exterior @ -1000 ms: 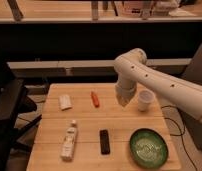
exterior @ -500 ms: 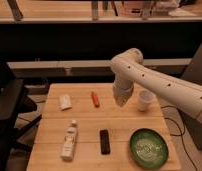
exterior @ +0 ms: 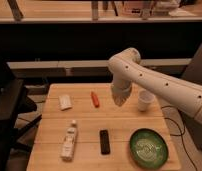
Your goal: Move the arm in a circular motion
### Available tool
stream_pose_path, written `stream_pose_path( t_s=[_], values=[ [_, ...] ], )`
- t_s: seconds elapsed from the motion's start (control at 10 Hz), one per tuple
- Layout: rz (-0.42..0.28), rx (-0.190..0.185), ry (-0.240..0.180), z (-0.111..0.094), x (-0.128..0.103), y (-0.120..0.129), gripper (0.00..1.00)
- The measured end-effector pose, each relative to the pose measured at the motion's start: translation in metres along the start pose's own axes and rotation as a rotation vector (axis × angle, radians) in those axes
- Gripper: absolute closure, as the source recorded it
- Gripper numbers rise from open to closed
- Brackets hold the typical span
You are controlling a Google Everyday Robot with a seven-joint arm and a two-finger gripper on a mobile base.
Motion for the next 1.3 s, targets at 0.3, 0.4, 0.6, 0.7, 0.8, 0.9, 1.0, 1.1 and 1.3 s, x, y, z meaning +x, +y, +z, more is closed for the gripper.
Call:
stream_pose_path(
  t_s=[0.3, 0.4, 0.6, 0.7, 0.8, 0.9, 1.0, 1.1, 1.3],
  values=[
    [-0.013, -0.001, 0.001, 0.000, 0.001, -0.006, 0.97],
    [-0.012, -0.001, -0.001, 0.001, 0.002, -0.005, 0.97],
    [-0.015, 0.004, -0.009, 0.003, 0.003, -0.011, 0.97],
    [-0.008, 0.004, -0.008, 0.004, 0.008, -0.007, 0.97],
    [-0.005, 0.003, -0.007, 0.005, 0.014, 0.000, 0.97],
    [-0.006, 0.005, -0.007, 0.006, 0.016, 0.000, 0.97],
    [-0.005, 0.012, -0.009, 0.007, 0.021, -0.005, 0.97],
    [-0.004, 0.014, -0.011, 0.007, 0.025, -0.004, 0.97],
    [-0.005, 0.011, -0.011, 0.007, 0.024, -0.003, 0.97]
  ],
)
